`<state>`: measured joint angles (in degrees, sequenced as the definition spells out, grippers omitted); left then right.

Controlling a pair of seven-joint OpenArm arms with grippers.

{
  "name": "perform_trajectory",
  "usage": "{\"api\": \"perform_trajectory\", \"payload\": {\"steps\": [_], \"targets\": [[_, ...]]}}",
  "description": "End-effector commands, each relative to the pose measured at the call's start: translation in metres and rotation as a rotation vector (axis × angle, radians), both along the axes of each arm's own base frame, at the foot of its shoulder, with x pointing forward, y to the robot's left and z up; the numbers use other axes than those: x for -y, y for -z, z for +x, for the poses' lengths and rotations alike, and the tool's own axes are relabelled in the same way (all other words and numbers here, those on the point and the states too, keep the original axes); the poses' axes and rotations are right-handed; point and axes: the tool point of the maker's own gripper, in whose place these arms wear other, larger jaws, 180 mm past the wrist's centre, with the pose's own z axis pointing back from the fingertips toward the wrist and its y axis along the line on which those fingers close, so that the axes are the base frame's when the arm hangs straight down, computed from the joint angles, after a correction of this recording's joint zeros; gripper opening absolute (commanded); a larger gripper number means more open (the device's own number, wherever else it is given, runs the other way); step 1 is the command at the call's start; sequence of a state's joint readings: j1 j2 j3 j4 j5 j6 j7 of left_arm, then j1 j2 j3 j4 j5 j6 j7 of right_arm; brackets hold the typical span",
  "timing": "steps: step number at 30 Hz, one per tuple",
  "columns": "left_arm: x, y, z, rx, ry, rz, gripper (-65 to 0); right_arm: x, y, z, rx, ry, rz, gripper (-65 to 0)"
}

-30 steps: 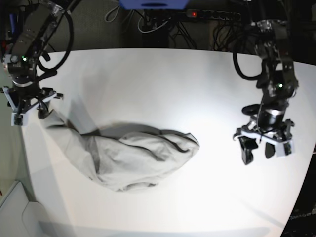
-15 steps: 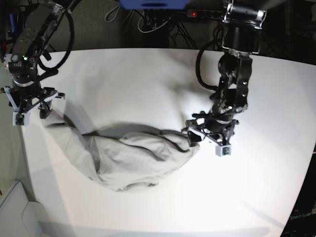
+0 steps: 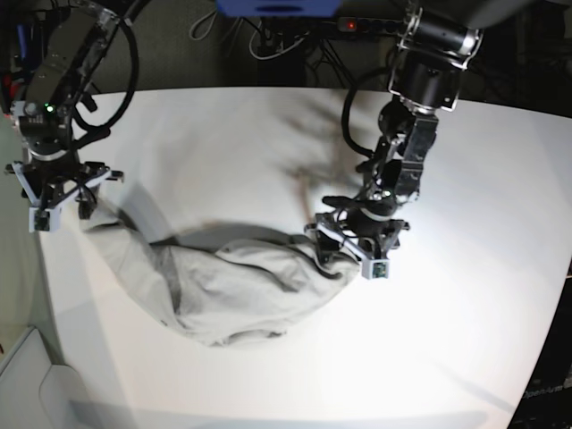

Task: Layout the t-shirt on the table in an organized manner, then fold the t-shirt properly
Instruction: 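Reach the left gripper to the t-shirt's bunched end and grasp it, then pull the grasped fabric with the left gripper, stretching the shirt out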

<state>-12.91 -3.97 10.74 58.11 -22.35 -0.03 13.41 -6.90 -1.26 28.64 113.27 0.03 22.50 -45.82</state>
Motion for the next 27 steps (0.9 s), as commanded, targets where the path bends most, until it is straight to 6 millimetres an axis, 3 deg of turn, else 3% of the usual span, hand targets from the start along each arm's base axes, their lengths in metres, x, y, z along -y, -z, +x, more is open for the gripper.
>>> {"api": "perform_trajectory", "payload": {"steps": [1, 2, 4, 6, 7, 10, 12, 14, 22, 27], "targets": [[0.002, 0.002, 0.001, -0.021, 0.005, -0.009, -25.1, 0.002, -0.013, 0.005, 0.047, -0.003, -0.016, -34.3], [0.001, 0.004, 0.001, -0.019, 0.001, -0.010, -28.6, 0.002, -0.013, 0.005, 0.047, -0.003, -0.016, -34.3], [0.000, 0.005, 0.002, -0.007, -0.007, -0.009, -42.2, 0.002, -0.013, 0.005, 0.047, -0.003, -0.016, -34.3], [-0.003, 0.003, 0.004, 0.001, -0.020, -0.008, -62.0, 0.002, -0.012, 0.005, 0.045, -0.003, -0.015, -34.3], [-0.004, -0.001, 0.009, 0.009, -0.022, -0.008, -65.0, 0.002, -0.012, 0.005, 0.044, -0.002, -0.015, -34.3], [-0.008, -0.012, 0.018, 0.033, -0.023, -0.003, -61.4, 0.002, -0.011, 0.005, 0.043, -0.002, -0.014, -34.3], [-0.007, -0.027, 0.026, 0.072, -0.020, -0.006, -65.0, 0.002, -0.011, 0.005, 0.043, -0.002, -0.014, -34.3], [-0.008, -0.048, 0.036, 0.124, -0.021, -0.012, -64.2, 0.003, -0.012, 0.005, 0.043, -0.003, -0.017, -34.3], [-0.035, -0.173, 0.066, 0.393, -0.060, -0.036, -64.1, 0.004, -0.012, 0.004, 0.041, 0.000, -0.019, -34.3], [-0.049, -0.224, 0.093, 0.439, -0.086, -0.047, -64.2, 0.002, -0.011, 0.005, 0.040, -0.004, -0.015, -34.3]]}}
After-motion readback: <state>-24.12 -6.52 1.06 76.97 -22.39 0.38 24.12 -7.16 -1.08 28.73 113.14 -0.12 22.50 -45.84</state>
